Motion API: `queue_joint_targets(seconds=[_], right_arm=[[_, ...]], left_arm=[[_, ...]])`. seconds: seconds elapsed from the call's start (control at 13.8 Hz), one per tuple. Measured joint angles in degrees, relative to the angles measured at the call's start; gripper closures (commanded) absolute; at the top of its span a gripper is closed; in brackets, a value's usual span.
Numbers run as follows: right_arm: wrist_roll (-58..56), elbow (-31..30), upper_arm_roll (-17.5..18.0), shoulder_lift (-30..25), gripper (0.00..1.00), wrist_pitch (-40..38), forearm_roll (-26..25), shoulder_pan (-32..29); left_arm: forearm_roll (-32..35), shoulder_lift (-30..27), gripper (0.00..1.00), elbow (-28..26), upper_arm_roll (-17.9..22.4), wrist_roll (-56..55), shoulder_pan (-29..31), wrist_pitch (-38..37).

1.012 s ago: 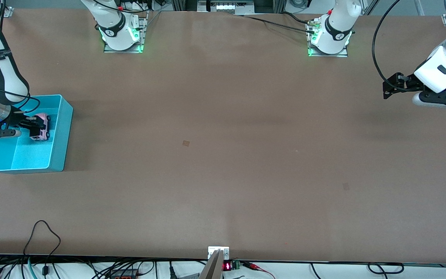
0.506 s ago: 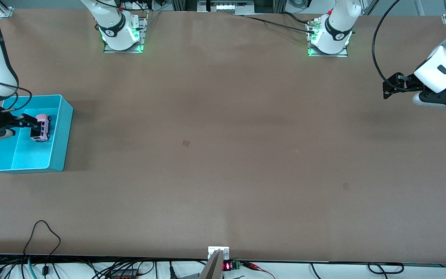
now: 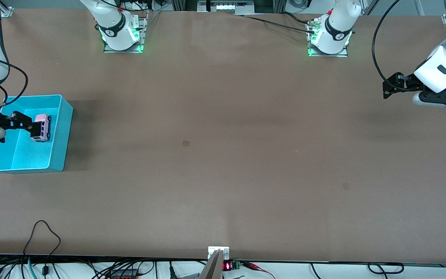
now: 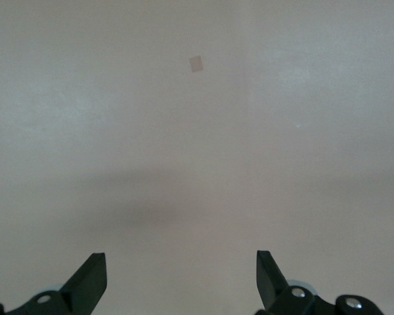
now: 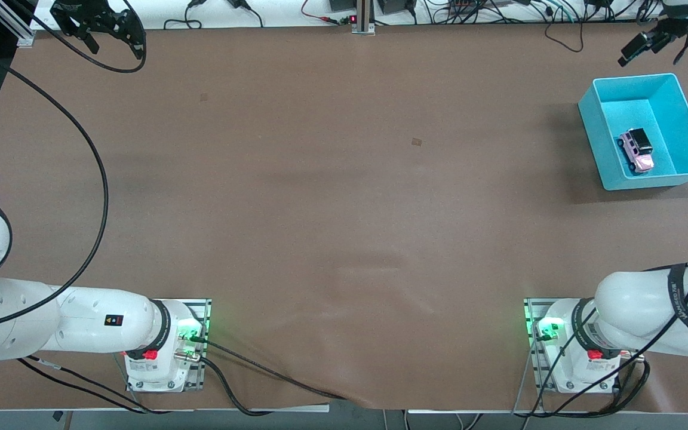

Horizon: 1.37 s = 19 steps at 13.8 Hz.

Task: Wind and store pink jeep toy

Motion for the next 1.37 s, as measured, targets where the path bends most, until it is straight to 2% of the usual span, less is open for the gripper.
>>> queue_joint_targets(seconds=[0.22, 0.51, 0.94, 1.37], right_arm=[[7.7, 1.5, 1.1, -1.6, 0.00, -2.6, 0.0, 2.8], [15.2, 1.7, 1.3, -6.3, 0.00, -5.4, 0.5, 7.0], [33.8, 1.7, -1.2, -13.0, 0.00, -15.4, 0.8, 14.7], [35.7, 1.7, -1.2, -18.1, 0.00, -20.0, 0.8, 16.8]], left_arm=[[0.0, 0.0, 0.00, 0.0, 0.0, 0.0, 0.0, 0.0], [0.0, 0.0, 0.00, 0.0, 0.0, 0.0, 0.0, 0.0], [0.0, 0.0, 0.00, 0.0, 0.0, 0.0, 0.0, -0.5], [0.0, 0.0, 0.00, 0.0, 0.0, 0.0, 0.0, -0.5]])
